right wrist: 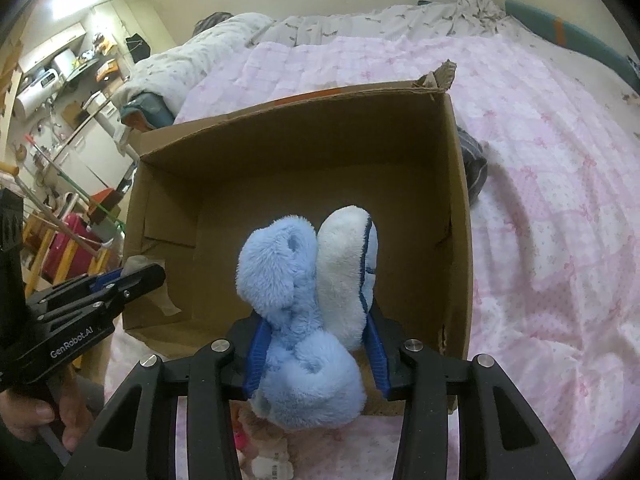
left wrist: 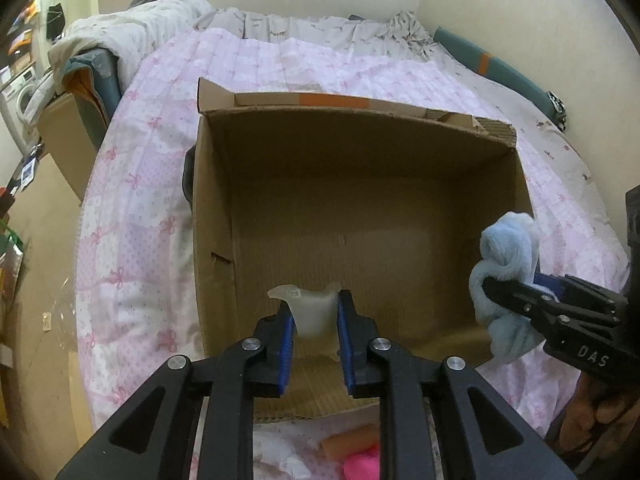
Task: Organize soft objects
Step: 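Carry the blue plush into the cardboard box and open the right gripper, then grasp the white sock with the left gripper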
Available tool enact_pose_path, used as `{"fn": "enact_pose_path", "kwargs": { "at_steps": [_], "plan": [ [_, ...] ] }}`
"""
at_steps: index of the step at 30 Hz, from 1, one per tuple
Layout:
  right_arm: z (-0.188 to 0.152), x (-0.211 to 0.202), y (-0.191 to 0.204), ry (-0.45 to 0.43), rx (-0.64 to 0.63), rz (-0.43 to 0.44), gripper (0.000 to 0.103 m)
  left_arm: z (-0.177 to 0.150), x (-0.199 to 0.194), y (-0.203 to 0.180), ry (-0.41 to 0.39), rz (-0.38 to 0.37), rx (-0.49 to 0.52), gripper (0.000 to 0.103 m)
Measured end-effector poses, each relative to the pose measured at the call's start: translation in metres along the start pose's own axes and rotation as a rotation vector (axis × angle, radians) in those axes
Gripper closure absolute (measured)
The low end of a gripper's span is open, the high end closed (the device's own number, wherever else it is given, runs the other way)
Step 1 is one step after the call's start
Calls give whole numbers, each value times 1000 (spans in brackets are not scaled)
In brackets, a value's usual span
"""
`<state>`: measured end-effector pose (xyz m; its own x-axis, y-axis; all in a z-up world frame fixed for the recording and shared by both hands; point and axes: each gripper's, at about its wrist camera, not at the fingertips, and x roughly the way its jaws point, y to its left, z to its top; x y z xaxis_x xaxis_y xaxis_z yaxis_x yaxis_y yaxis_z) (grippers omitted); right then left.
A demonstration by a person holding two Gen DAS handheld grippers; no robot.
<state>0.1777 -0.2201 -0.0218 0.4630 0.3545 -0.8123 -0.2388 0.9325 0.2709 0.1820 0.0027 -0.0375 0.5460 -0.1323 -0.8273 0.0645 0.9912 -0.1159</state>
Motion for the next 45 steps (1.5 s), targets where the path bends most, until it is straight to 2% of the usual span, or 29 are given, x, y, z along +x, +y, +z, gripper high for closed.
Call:
{"fn": "enact_pose_path", "kwargs": {
  "at_steps": [8,13,15,17,19,21,22,23,25,28,30,34,40,45],
  "plan": [
    [1,3,0,6,8,1,55,-3,-3,-8,-9,3,20,86],
    [-1,2,1,4,-1,-6,55,-3,-3,-11,1,0,28,81],
    [-1,3,1,6,-3,-13,55,-3,-3,-11,7,-2,24,69],
    [0,3,2,4,-4,-15,54,-2,-6,-13,-2,10,22,48],
    [0,3,2,2,-3,-12,53,-2,-11,-14,-31,37,21,44],
    [0,3,2,-1,-1,-8,50,-1,-13,-15,-38,49,23,43],
    [1,3,2,-6,4,-3,45,-1,-13,-14,-37,62,21,43],
    [1,2,1,-9,11,2,32,0,-13,-13,-36,71,18,43],
    [2,1,-3,-18,41,19,18,0,-14,-11,-45,86,13,43],
    [3,-3,-5,-33,60,35,13,1,-17,-9,-52,80,9,43],
    [3,-3,-5,-32,62,34,4,1,-17,-7,-51,78,4,43],
    [5,-5,-4,-37,60,30,0,2,-17,-7,-53,98,7,42],
    [6,-10,-1,-64,45,21,0,0,-20,-9,-68,130,33,42],
    [6,-14,1,-81,36,7,0,2,-28,-5,-80,124,17,42]
  ]
}}
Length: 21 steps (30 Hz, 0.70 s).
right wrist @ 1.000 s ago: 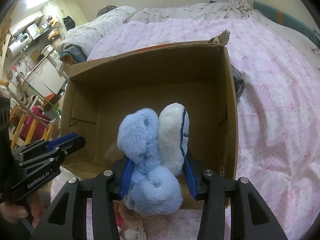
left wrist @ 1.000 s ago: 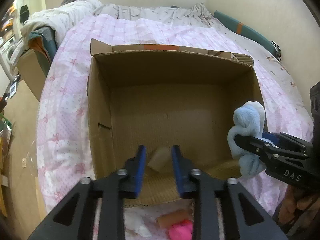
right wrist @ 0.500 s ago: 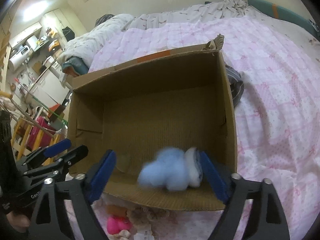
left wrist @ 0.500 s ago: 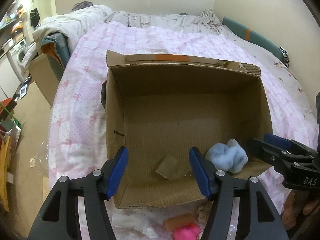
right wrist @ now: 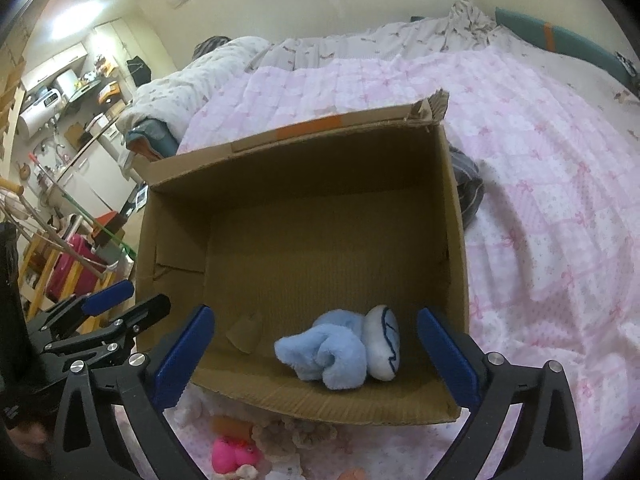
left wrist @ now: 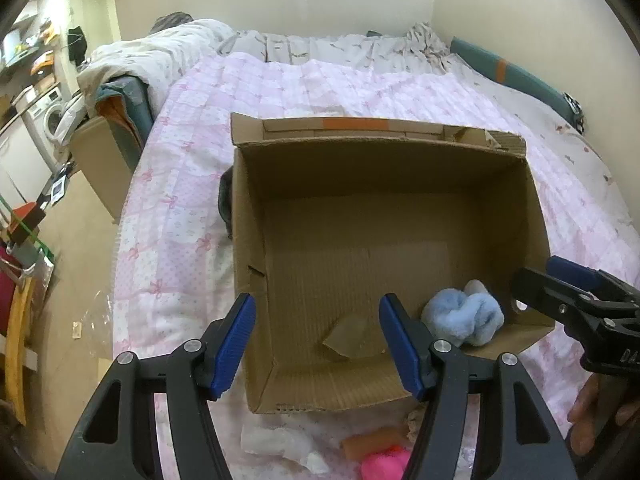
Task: Organize soft objects
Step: 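Grasp the white sock with the left gripper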
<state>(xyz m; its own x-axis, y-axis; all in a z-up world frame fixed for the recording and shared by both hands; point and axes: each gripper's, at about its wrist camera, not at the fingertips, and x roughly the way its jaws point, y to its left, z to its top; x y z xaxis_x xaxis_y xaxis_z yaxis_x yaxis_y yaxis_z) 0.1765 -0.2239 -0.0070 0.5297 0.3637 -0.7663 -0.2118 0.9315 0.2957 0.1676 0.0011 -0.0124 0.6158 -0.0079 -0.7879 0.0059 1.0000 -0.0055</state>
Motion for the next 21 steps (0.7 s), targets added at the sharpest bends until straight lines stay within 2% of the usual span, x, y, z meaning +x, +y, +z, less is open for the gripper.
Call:
{"fn": "enact_pose_path", "kwargs": {
  "at_steps": [7,10,13,16,18,21],
  "plan": [
    [-1,-7,0,-30,-8,-24,0,-4,-12,7,-4,28,3,41],
    [-3,-11,1,-36,-14,-40,0,-6,-20,11,1,34,-7,31],
    [-6,-19,1,-56,-18,-46,0,-12,-30,16,1,48,-14,31],
    [-11,-26,1,-43,-11,-20,0,-20,-38,20,-13,101,-20,31],
    [-15,-32,-1,-34,8,15,0,-26,-42,25,-5,94,-42,31],
    [-22,-41,2,-26,-5,16,0,-34,-46,34,11,103,-75,31]
  ]
}}
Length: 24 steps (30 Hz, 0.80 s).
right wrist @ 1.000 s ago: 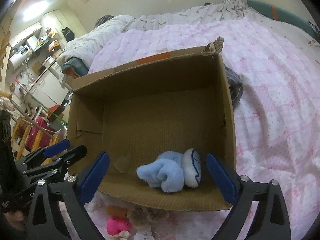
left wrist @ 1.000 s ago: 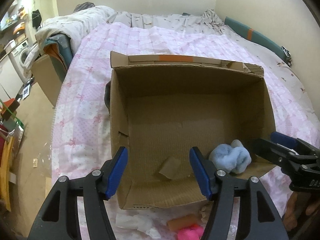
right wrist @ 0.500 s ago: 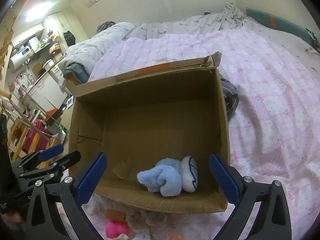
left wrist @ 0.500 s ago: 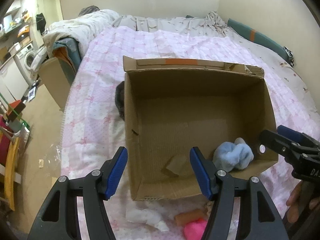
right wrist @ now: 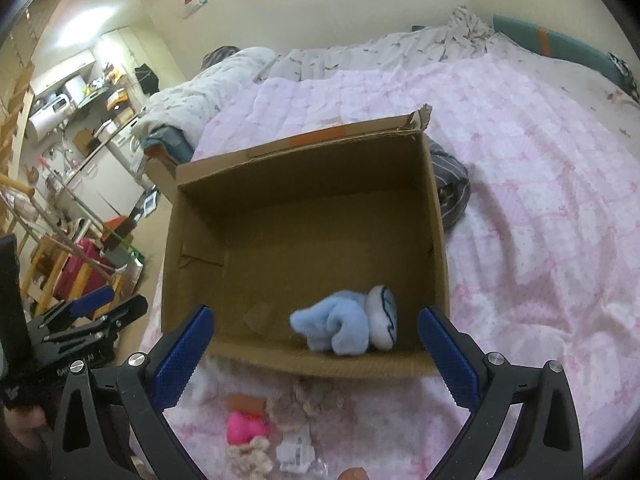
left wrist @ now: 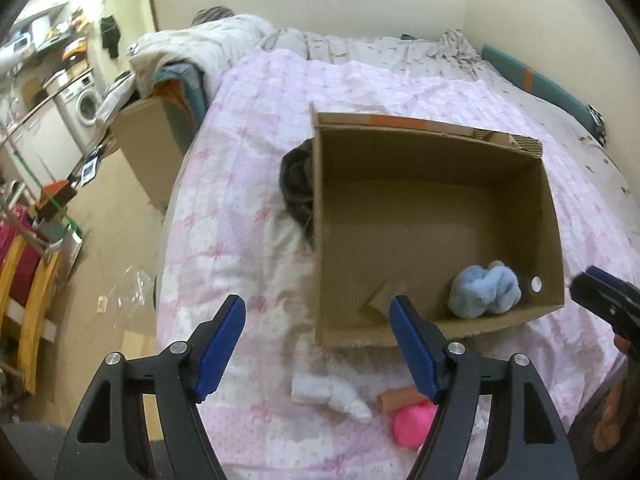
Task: Organize soft objects
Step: 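Grasp the white sock with the left gripper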
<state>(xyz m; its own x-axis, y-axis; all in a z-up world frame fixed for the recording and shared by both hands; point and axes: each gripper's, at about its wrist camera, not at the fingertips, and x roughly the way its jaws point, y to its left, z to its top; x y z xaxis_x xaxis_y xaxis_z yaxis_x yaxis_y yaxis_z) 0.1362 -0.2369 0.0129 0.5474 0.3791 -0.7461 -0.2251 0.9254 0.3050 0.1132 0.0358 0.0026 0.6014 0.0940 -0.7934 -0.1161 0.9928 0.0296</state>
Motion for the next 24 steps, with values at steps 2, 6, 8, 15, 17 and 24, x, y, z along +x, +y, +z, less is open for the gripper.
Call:
{"fn": "enact_pose_path", "kwargs": {
  "at_steps": [2,6,8,15,17,24],
  "plan": [
    [-7,-5,2,6,-4,8,0,-5,-3,6,10,0,-21,31],
    [-18,-14,8,16,-15,19,0,-15,1,20,53,11,-70,31],
    [-24,-19,11,19,-21,18,0,-20,4,28,86,6,-107,31],
    [-43,-22,-4,92,100,51,0,-39,55,43,320,-51,-212,31],
    [-47,-22,-11,110,153,63,0,-45,69,41,368,-66,-229,31],
    [-51,-15,-20,135,209,52,0,-51,93,16,428,-67,-143,31]
  ]
}}
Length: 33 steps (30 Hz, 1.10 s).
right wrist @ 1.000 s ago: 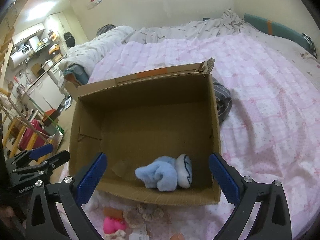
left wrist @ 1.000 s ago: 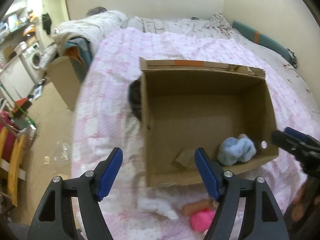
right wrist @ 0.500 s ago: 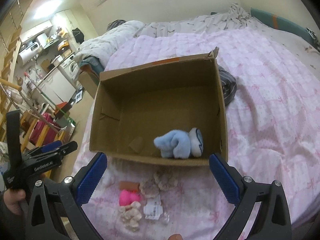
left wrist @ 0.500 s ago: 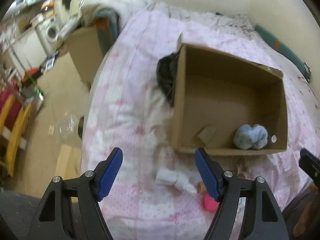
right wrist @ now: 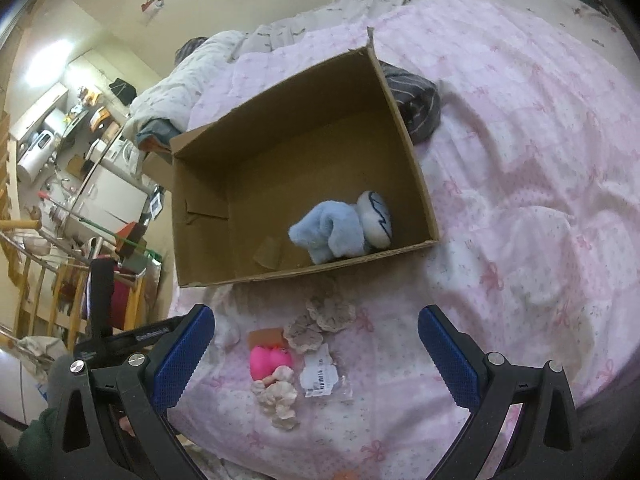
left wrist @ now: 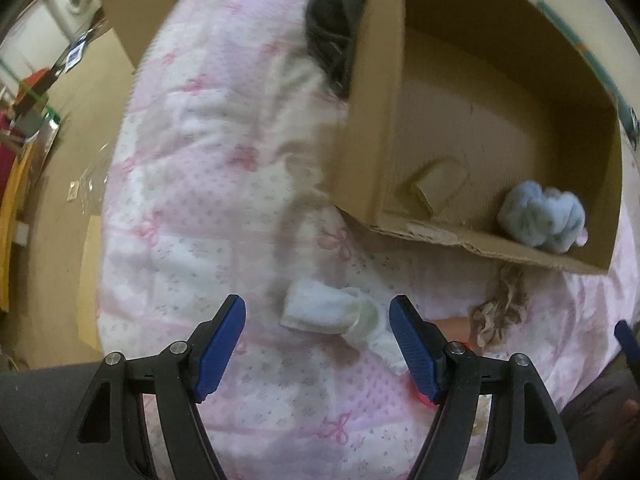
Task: Organize soft objects
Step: 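Grasp the white sock with the left gripper, then grasp the clear plastic bag with the right gripper while the left gripper holds the sock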
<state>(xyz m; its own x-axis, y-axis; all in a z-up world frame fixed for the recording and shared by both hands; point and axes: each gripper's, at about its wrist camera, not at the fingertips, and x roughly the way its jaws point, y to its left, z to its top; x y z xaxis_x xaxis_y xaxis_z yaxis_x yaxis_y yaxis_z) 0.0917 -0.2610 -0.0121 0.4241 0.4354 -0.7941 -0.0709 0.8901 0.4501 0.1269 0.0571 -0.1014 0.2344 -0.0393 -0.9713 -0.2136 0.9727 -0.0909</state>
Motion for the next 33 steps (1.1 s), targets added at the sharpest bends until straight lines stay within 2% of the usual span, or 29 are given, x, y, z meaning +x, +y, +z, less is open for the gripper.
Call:
{"fn": "enact_pose_path", "kwargs": {
  "at_steps": [4,7,9,11,12,13,14,18,21,25,27,29,33],
  "plan": [
    [0,7,0,20,0,-6,0,-3,13,-12,50,-31,35,31],
    [0,11,0,32,-4,-11,0,-7,19,-23,62,-19,80,31],
    [-1,14,1,41,-4,-13,0,-9,22,-30,68,-13,109,35],
    [-1,17,1,53,-6,-22,0,-12,25,-36,76,-5,132,54],
    [-1,19,1,61,-6,-28,0,-13,27,-39,87,2,143,59],
    [-2,22,1,79,-1,-32,0,-13,29,-40,95,6,149,72],
    [-3,25,-1,99,7,-30,0,-14,30,-41,99,13,156,79],
    [-8,40,-4,188,34,7,0,-15,29,-41,92,-3,145,81],
    [-14,53,-2,248,18,-7,0,-11,25,-31,79,-15,135,83],
    [-22,71,3,315,1,-2,0,-18,-1,-21,48,-40,103,83],
    [-25,79,7,343,-27,-27,6,-24,-20,-18,24,-65,94,83],
    [-31,88,8,375,-51,-54,19,-30,-42,-17,-19,-71,104,83],
    [-38,103,17,420,-98,-95,22,-41,-54,-13,-47,-77,86,83]
  ]
}}
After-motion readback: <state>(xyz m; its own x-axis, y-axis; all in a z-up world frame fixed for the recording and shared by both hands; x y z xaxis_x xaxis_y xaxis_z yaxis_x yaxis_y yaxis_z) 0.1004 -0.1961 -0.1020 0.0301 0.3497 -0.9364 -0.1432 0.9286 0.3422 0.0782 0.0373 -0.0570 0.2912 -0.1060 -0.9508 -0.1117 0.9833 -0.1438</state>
